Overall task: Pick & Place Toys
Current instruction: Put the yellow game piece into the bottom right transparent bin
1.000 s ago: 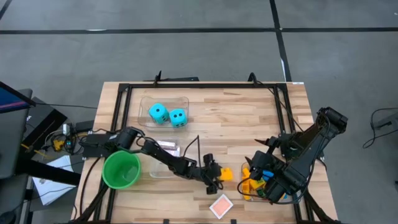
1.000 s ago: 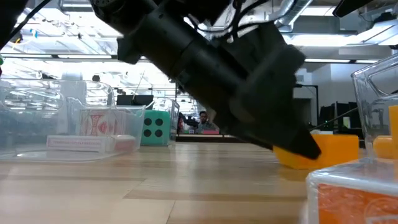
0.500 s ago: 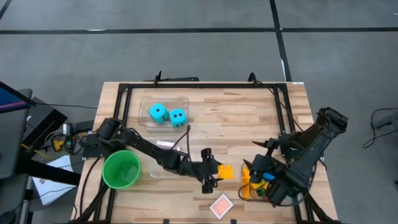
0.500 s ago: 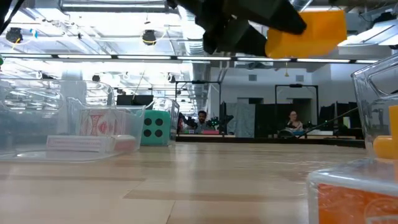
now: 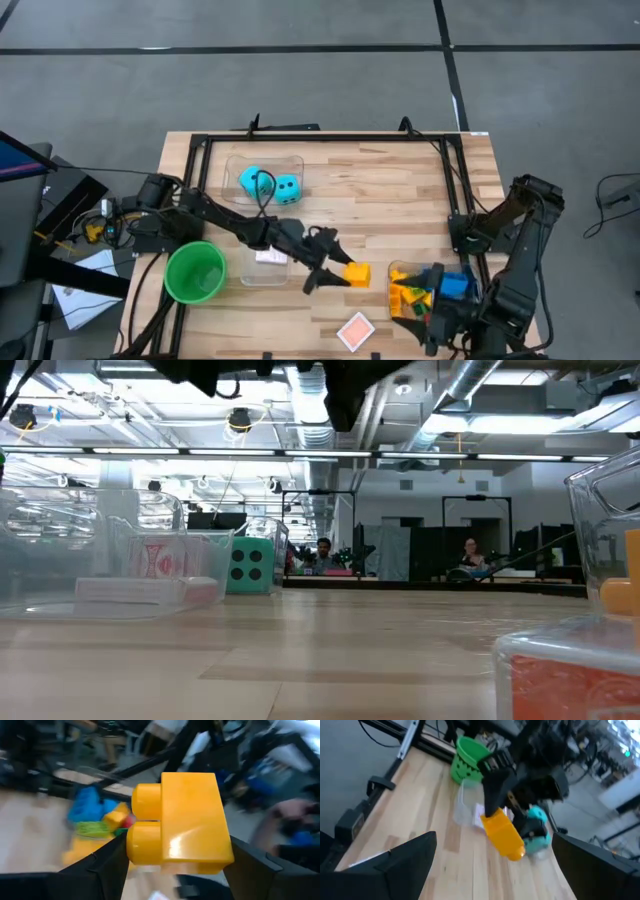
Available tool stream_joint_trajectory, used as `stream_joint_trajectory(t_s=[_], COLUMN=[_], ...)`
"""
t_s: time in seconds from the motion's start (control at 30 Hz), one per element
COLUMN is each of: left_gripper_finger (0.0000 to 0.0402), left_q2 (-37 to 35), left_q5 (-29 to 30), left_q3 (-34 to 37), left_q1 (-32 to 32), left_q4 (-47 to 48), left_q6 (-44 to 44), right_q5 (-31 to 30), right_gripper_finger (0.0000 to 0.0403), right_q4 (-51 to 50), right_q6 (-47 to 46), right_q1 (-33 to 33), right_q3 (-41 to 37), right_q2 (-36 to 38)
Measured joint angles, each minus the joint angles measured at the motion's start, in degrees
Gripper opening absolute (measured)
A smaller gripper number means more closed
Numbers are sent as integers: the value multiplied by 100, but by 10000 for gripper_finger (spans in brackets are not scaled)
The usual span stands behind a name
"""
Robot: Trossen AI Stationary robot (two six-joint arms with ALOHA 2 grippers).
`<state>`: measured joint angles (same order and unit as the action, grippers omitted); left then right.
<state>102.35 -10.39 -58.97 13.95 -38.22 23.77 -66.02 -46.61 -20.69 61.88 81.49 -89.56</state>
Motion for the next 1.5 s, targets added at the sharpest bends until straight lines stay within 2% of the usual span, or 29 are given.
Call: stream_joint_trajectory(t_s=[0.17, 0.3, 0.5, 0.6, 0.73, 1.07, 1.3, 1.5], left_gripper_finger=[259, 259, 259, 259, 259, 259, 259, 259], left_q2=[24, 26, 28, 30, 34, 35, 37, 39], left_q5=[-447, -459, -457, -457, -451, -449, -446, -446], left_q3=[170, 167, 167, 167, 167, 167, 165, 165], left_q1=[-6, 54, 77, 79, 113, 144, 144, 144], left_q4=[-742, -924, -941, -933, -935, -937, -937, -937], left_q6=[389, 395, 396, 397, 395, 371, 367, 360], right_q5=[218, 544, 1073, 1076, 1147, 1406, 1821, 1836], right_gripper_finger=[388, 388, 388, 387, 377, 322, 295, 237], right_q4=[515, 560, 1150, 1530, 1678, 1710, 1884, 1860], right_q6=[593, 702, 1569, 2027, 2108, 2066, 2034, 2072], right_q1=[-274, -685, -1167, -1226, -1289, -1506, -1842, -1894], right_q3=[0, -2, -2, -2, -2, -2, -142, -310], right_q2=[-15, -138, -380, -451, -448, -450, -450, -455])
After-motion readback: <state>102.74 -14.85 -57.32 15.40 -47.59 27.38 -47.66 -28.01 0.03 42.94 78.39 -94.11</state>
